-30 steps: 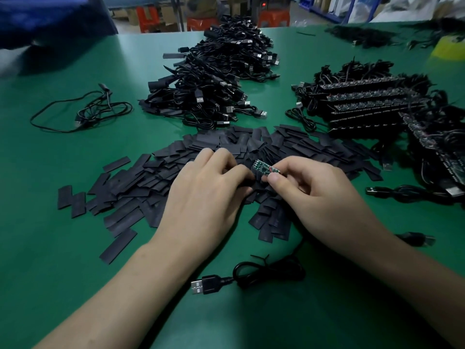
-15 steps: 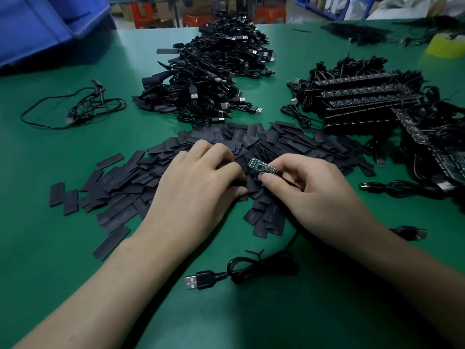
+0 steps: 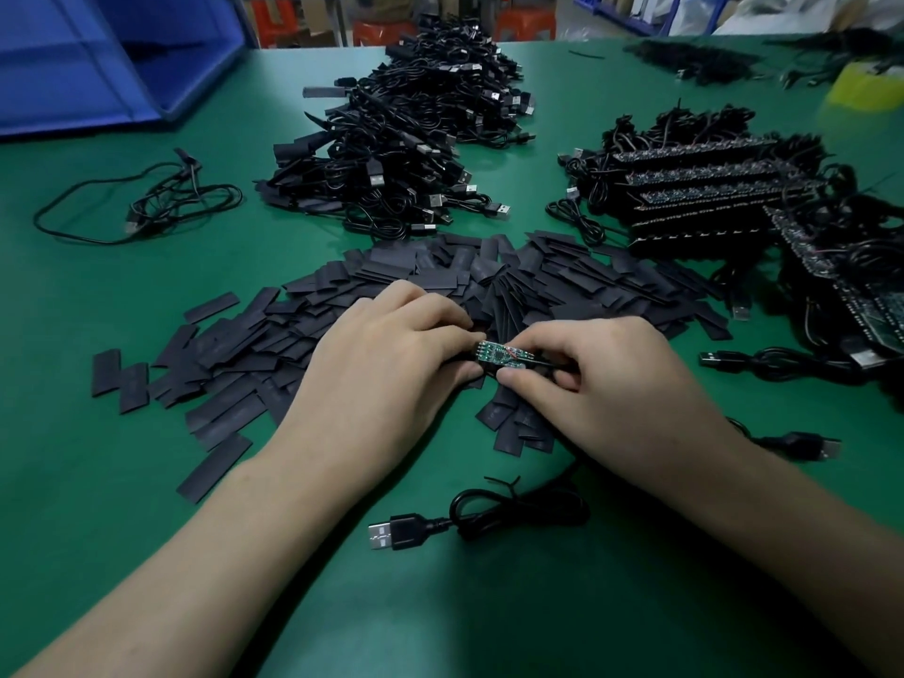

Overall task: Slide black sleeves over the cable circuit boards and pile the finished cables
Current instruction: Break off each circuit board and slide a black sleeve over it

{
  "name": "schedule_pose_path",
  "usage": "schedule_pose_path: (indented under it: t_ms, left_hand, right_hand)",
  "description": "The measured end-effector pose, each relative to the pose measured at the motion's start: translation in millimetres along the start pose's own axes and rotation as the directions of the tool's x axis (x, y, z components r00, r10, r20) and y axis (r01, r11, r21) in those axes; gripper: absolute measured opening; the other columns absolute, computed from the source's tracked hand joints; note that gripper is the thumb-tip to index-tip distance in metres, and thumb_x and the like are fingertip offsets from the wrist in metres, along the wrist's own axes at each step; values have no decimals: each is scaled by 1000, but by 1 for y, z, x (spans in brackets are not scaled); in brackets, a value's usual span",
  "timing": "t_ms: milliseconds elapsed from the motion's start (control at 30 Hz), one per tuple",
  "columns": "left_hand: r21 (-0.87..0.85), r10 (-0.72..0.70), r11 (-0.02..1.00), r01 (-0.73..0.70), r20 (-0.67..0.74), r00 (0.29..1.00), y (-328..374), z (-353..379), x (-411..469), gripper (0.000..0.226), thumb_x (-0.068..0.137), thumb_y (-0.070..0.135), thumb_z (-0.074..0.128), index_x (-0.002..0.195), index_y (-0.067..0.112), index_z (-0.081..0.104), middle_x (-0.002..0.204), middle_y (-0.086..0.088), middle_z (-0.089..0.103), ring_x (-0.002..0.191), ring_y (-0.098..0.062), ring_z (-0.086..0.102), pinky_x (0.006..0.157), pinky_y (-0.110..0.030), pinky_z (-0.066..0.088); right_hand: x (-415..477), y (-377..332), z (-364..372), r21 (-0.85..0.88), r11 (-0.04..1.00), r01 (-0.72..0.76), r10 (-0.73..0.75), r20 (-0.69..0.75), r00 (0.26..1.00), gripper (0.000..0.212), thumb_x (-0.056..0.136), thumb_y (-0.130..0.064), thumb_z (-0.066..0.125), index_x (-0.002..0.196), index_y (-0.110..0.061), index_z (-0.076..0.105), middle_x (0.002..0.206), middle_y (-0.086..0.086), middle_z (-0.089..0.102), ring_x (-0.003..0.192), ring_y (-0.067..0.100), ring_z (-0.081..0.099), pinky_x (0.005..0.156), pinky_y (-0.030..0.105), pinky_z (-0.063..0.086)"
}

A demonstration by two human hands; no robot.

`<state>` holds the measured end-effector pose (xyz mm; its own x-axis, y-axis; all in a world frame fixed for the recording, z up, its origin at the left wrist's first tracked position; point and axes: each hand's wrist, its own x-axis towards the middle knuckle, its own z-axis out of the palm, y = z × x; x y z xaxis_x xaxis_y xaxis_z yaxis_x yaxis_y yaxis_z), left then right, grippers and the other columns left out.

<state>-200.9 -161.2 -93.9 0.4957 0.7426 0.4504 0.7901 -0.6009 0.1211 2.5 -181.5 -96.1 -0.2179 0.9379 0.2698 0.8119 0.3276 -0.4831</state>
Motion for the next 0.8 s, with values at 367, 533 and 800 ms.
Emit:
schedule_pose_path:
  t_ms: [367,533,800]
  left_hand:
    - [-25,-25,999,21,-168,986,-1,-4,-5,15,96,31,69,100,21,80,94,7,73,89,-22,65,73,-38,53]
    - [-495,-346,842,216,-187,919,-1,-2,-7,8,93,24,73,96,23,81,84,15,74,79,-1,67,72,-16,48]
    - [-695,-316,701,161,-101,943,7,-4,-8,12,92,18,74,102,24,77,87,11,76,81,-5,72,77,-15,51]
  right_hand:
    - [0,-2,-3,68,997,-47,53,-91,994,14,90,-47,66,85,-34,67,56,-20,56,58,-3,55,52,21,34]
    - [-1,-4,-4,259,966,-4,52,-180,982,17,87,-47,71,96,-32,71,68,-16,65,64,-1,62,67,35,60]
    - [1,-6,-6,376,926,-27,66,-92,994,16,90,-37,72,83,-23,71,67,5,66,56,19,60,58,37,52]
